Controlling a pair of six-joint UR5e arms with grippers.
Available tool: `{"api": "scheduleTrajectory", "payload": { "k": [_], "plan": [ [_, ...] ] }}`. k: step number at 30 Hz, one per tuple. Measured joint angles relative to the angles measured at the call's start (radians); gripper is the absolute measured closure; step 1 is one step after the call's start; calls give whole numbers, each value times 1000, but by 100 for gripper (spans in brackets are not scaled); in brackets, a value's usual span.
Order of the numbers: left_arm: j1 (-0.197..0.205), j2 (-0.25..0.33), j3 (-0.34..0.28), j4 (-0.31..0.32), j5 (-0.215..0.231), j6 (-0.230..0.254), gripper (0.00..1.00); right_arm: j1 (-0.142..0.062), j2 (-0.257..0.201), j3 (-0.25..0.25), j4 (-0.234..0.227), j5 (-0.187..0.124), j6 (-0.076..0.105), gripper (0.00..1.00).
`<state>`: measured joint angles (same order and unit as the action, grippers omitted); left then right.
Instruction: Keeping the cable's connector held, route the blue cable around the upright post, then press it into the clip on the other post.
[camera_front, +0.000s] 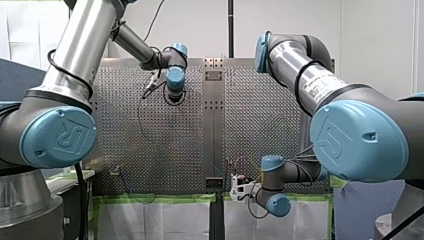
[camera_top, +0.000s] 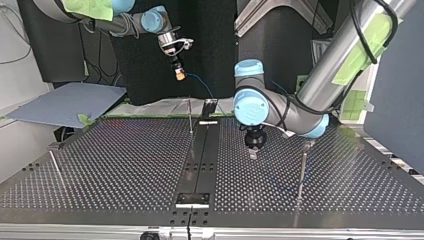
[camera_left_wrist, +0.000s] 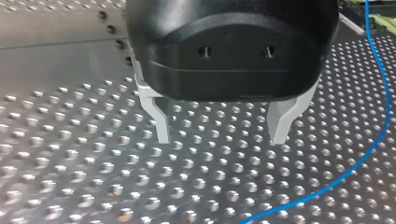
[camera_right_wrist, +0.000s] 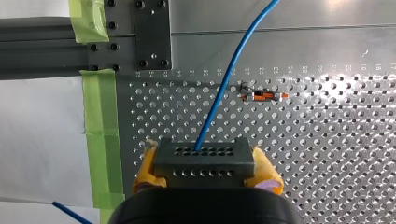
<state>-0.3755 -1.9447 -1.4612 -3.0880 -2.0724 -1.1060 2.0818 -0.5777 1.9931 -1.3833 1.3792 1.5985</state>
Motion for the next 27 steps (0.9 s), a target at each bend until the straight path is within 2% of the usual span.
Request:
{"api": "scheduleTrajectory", "payload": {
  "k": [7, 14, 23, 27],
  "plan": [
    [4, -59, 14, 1, -26, 33, 0, 0, 0, 0, -2, 0, 0, 100],
    [12, -97, 15, 5, -81, 48, 0, 1, 0, 0, -3, 0, 0, 100],
    [31, -102, 15, 15, -77, 51, 0, 1, 0, 0, -7, 0, 0, 100],
    [31, -127, 15, 16, -79, 51, 0, 1, 0, 0, -9, -3, 0, 100]
  ]
}}
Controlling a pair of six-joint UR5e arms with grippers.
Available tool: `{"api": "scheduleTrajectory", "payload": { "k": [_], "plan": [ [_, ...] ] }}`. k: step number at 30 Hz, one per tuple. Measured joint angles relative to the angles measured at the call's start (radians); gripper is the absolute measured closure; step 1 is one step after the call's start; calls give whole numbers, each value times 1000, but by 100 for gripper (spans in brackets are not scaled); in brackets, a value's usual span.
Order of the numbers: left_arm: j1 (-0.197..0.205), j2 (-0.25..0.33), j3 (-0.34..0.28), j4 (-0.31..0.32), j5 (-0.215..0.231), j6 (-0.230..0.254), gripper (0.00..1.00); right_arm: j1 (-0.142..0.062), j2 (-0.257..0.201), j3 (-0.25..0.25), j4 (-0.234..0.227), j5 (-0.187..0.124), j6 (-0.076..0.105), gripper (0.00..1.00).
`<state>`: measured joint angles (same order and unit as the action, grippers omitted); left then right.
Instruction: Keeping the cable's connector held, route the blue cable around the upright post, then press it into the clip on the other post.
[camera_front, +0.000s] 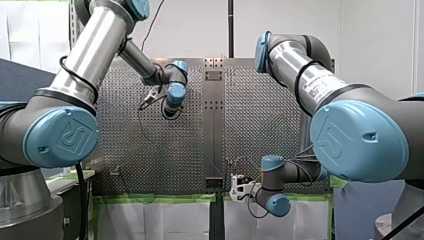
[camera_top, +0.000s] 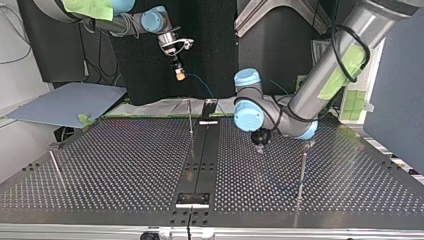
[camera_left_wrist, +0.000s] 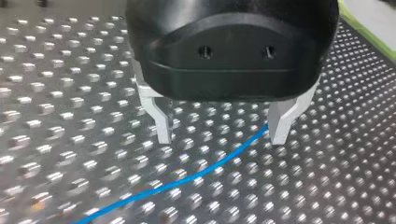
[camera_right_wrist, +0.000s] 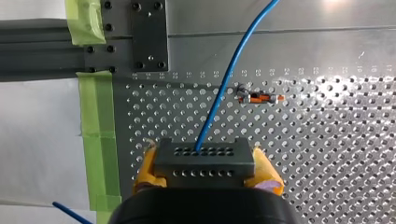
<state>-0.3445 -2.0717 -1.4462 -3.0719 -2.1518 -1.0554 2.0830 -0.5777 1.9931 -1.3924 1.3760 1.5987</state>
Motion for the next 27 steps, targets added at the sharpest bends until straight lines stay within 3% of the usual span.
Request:
{"api": "scheduleTrajectory", "payload": {
  "k": [14, 27],
  "plan": [
    [5, -74, 0, 21, -16, -18, 0, 0, 0, 0, -3, -2, 0, 100],
    [-3, -138, 0, 51, 20, -77, 0, 0, 0, 0, -11, -20, 0, 100]
  ]
}}
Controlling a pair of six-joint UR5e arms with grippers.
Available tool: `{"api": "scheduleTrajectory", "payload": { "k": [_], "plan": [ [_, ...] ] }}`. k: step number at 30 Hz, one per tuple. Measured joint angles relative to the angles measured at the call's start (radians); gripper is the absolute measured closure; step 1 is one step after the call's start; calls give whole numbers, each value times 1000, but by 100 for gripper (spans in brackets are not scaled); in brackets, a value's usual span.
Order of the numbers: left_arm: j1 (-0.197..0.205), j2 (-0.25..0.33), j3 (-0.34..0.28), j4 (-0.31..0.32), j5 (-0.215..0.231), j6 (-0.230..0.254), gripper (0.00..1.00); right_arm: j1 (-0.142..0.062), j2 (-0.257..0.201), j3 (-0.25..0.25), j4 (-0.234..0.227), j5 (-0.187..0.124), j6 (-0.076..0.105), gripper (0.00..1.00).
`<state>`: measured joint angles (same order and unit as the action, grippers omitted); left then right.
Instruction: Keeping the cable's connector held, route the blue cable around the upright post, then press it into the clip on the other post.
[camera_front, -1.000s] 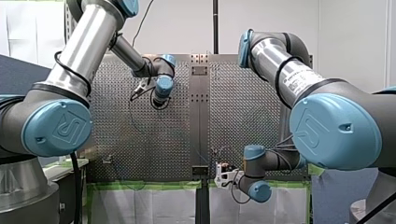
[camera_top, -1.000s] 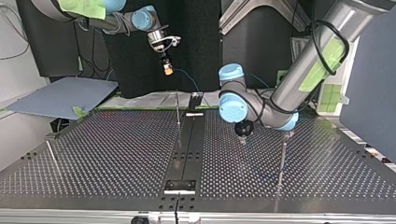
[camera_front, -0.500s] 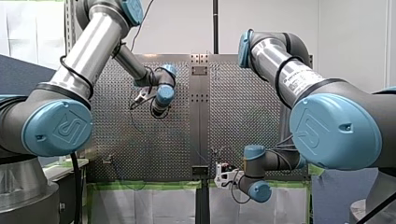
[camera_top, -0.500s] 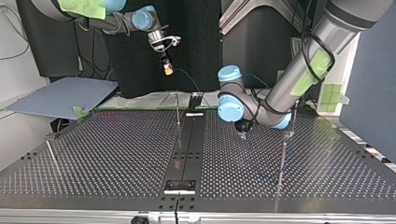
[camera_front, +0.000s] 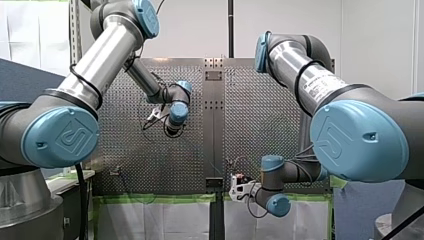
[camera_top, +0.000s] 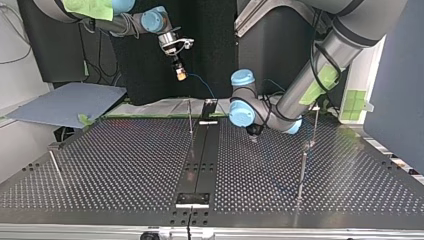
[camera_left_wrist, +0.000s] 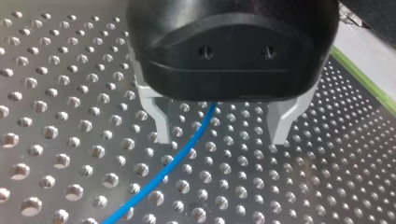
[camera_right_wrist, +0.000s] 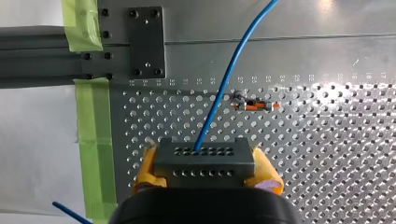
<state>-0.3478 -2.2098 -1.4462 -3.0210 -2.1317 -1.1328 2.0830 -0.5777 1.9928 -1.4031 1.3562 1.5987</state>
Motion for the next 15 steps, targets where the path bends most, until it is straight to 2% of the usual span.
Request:
{"api": "scheduleTrajectory", "payload": {
  "k": [10, 15],
  "plan": [
    [-3, -5, 0, 6, 31, -24, 0, 0, 0, 0, -17, -34, 0, 100],
    [-11, -41, 0, -5, 39, -28, 0, 1, 0, 1, -20, -39, 0, 100]
  ]
}}
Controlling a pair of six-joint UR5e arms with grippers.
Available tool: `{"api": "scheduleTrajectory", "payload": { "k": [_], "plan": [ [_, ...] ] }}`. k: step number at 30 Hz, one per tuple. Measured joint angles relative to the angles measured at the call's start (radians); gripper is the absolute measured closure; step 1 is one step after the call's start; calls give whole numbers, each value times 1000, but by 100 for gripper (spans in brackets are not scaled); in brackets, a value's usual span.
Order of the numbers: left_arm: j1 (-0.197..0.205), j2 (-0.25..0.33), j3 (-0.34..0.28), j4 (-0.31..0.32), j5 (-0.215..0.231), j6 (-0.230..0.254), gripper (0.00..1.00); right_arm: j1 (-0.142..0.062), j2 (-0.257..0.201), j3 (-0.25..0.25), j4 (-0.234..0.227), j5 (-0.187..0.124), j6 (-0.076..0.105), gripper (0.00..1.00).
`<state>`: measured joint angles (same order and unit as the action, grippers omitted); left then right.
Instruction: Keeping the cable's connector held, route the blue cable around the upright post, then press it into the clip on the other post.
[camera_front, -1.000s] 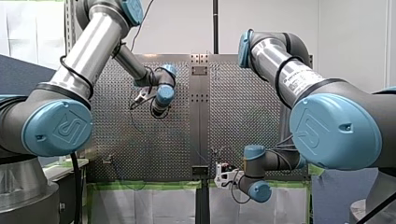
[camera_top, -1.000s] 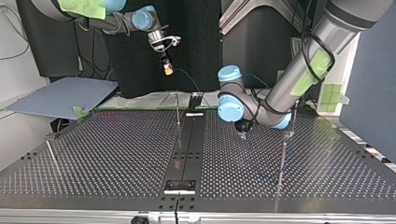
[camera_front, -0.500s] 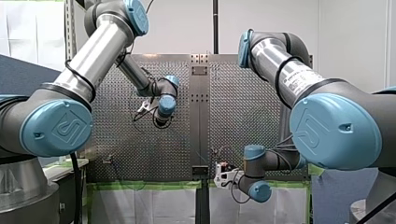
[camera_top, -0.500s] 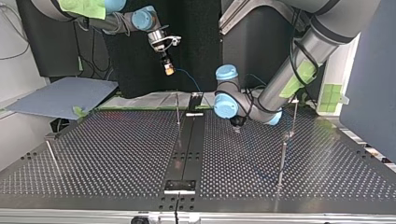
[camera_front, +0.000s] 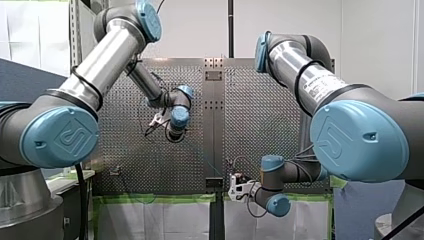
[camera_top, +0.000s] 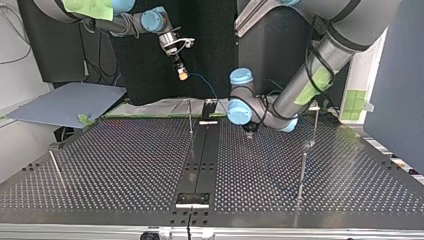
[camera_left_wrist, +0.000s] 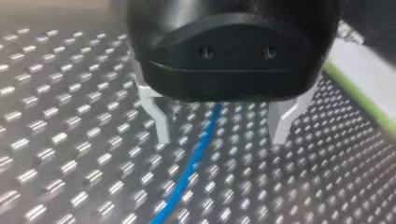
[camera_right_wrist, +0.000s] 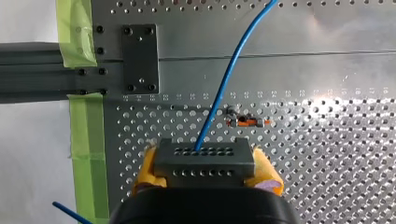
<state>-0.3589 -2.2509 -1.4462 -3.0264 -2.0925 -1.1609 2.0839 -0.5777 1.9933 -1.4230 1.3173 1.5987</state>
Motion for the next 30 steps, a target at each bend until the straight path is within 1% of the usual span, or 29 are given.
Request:
{"api": "scheduleTrajectory", "payload": {
  "k": [5, 10, 17, 24, 30],
  "plan": [
    [-14, -28, 0, -8, 23, -2, 0, 0, 0, 0, -4, -4, 0, 100],
    [-31, -32, 0, -16, 51, 2, 0, 0, 0, 0, -6, -9, 3, 100],
    [-64, -32, 0, -25, 104, 8, 0, 0, 0, -1, -10, -18, 5, 100],
    [-86, -33, 0, -50, 133, 9, 0, 0, 0, 0, -16, -19, 12, 100],
    [-98, -33, 0, -78, 140, 9, 0, -1, 0, 0, -18, -19, 15, 100]
  ]
}}
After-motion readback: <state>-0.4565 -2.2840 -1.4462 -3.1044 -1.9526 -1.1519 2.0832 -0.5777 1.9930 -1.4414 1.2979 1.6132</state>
